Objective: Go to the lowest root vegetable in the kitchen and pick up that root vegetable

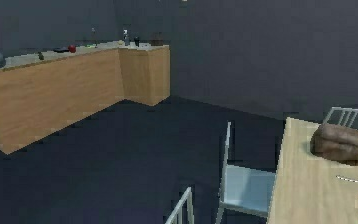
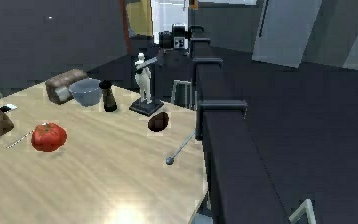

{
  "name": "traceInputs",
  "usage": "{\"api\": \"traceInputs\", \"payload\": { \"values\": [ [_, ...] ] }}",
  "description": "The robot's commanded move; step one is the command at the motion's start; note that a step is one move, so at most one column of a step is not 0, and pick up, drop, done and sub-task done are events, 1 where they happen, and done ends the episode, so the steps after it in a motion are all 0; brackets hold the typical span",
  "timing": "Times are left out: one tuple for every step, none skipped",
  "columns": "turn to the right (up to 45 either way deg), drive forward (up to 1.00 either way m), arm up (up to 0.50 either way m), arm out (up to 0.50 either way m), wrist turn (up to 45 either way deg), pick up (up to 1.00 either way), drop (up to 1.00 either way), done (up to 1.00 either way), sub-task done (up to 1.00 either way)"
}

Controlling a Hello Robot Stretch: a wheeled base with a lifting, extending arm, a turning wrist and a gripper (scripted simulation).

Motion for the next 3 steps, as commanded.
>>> {"api": "traceInputs", "payload": {
  "values": [
    [0.0,0.0,-0.3,0.0,0.0,0.0,0.0,0.0,0.0],
    [0.0,0.0,0.0,0.0,0.0,1.0,0.0,0.0,0.0],
    [0.0,0.0,0.1,0.0,0.0,0.0,0.0,0.0,0.0]
  ]
}}
